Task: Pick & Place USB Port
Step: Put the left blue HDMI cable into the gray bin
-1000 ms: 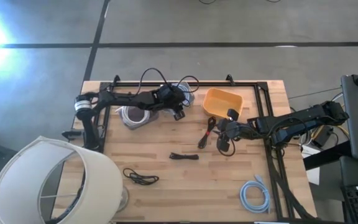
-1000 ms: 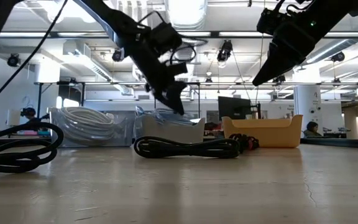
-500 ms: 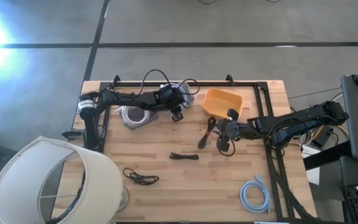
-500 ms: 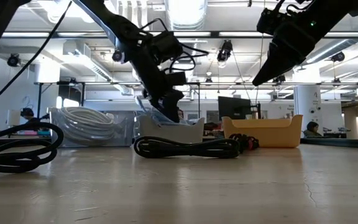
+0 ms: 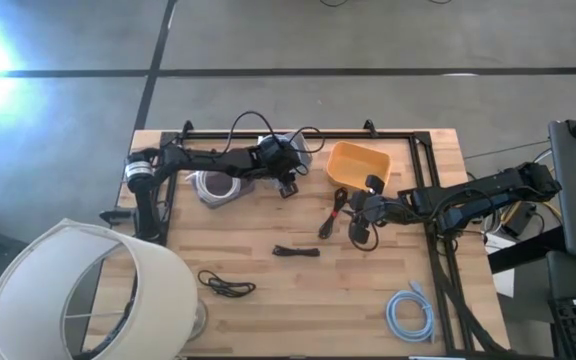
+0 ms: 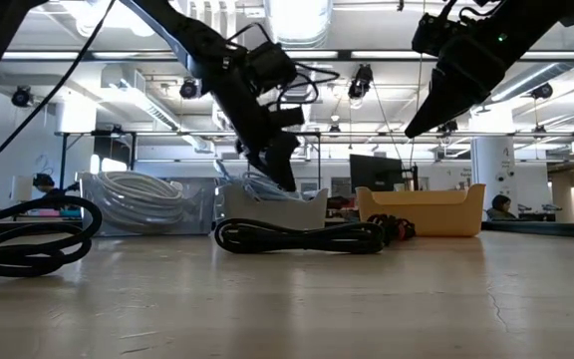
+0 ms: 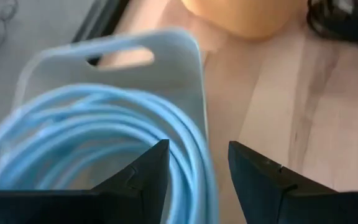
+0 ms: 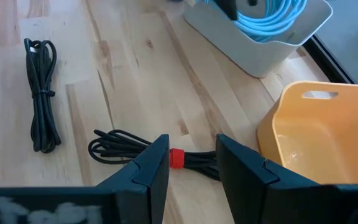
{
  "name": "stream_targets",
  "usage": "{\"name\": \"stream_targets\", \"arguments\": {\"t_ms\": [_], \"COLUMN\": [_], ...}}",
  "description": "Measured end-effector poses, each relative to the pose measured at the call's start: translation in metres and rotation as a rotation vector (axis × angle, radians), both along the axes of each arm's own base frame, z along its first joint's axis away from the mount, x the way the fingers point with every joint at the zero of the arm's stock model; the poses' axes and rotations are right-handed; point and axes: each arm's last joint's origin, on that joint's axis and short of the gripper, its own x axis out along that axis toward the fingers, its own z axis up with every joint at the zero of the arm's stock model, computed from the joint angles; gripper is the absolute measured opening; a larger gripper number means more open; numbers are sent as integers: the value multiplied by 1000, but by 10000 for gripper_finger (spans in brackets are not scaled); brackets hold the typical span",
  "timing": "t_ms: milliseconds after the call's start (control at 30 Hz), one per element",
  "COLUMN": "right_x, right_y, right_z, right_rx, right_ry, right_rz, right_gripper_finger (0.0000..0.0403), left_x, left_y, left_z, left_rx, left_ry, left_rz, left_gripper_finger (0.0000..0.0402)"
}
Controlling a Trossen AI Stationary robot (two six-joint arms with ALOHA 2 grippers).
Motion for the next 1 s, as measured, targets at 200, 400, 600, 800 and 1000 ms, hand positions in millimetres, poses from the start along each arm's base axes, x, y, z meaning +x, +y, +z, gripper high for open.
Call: {"name": "stream_targets", "arguments": {"t_ms": [200,400,600,800,1000], "right_x": [0,0,0,0,0], "right_y": [0,0,0,0,0], "right_z": [0,0,0,0,0], "right_rx": [0,0,0,0,0], "right_ry": [1,0,1,0,0], "right_rz": [0,0,0,0,0], "right_gripper_finger": [125,125,125,125,125], "left_x": [-5,-7,-6,-9,-14], "left_y": [0,3,4,8,18], "left_z": [-14,-14,-14,-14,-15], "left_rx": [32,124,134,141,118], "left_ry": [59,95,95,107,102], "left_rz": [46,129,134,143,193], "left_gripper_finger": [169,169,169,169,169]}}
